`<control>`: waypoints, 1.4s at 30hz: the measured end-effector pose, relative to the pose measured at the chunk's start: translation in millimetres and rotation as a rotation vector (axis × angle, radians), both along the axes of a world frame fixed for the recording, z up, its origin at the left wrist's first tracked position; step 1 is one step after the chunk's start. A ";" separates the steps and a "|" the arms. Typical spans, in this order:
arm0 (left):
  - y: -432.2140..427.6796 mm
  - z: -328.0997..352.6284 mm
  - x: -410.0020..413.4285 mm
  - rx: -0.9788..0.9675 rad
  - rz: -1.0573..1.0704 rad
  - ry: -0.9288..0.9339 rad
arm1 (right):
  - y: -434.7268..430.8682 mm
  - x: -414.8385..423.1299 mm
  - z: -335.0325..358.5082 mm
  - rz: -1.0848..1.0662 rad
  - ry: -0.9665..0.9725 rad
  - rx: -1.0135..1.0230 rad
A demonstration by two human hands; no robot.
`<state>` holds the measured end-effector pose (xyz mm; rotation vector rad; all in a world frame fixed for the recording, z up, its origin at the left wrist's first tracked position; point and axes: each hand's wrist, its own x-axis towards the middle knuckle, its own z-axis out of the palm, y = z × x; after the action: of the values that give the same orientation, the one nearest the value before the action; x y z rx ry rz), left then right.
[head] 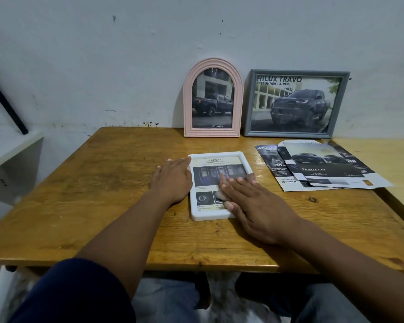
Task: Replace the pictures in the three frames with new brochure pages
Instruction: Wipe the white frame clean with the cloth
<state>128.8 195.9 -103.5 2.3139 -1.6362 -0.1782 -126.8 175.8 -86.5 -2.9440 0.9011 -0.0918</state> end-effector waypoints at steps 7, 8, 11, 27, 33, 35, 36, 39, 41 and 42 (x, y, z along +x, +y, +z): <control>-2.2 -1.6 -0.4 0.000 0.007 -0.008 | 54.0 54.9 -10.9 -0.477 -0.104 -0.012; -2.8 -1.9 -0.5 -0.001 0.005 -0.004 | 57.8 63.4 -10.4 -0.471 -0.104 -0.002; -2.8 -1.3 0.4 -0.011 0.003 0.009 | 66.6 77.1 -8.9 -0.269 -0.165 0.027; -0.3 2.1 -2.5 0.011 0.007 0.038 | 15.3 -35.1 4.8 0.028 -0.426 0.100; 0.6 0.8 -2.3 0.002 0.010 0.041 | -29.7 -4.5 39.4 -0.430 -1.051 0.363; 0.3 0.2 -2.0 -0.001 0.010 0.041 | -47.8 10.1 49.0 -0.485 -1.003 0.182; 0.3 -0.2 -1.8 -0.002 0.010 0.040 | -54.9 17.4 50.9 -0.482 -0.960 0.124; 0.3 -1.0 -1.3 0.001 0.010 0.040 | -78.8 34.5 35.4 -0.354 -0.705 0.243; 0.4 -1.3 -1.3 0.004 0.013 0.037 | -94.0 41.6 19.0 -0.272 -0.426 0.282; 0.3 -1.5 -1.1 0.004 0.014 0.034 | -101.9 44.4 14.0 -0.251 -0.357 0.248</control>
<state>127.7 196.2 -105.1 2.3122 -1.6044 -0.2170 -82.4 73.9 -72.4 -2.4666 1.1215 -0.4634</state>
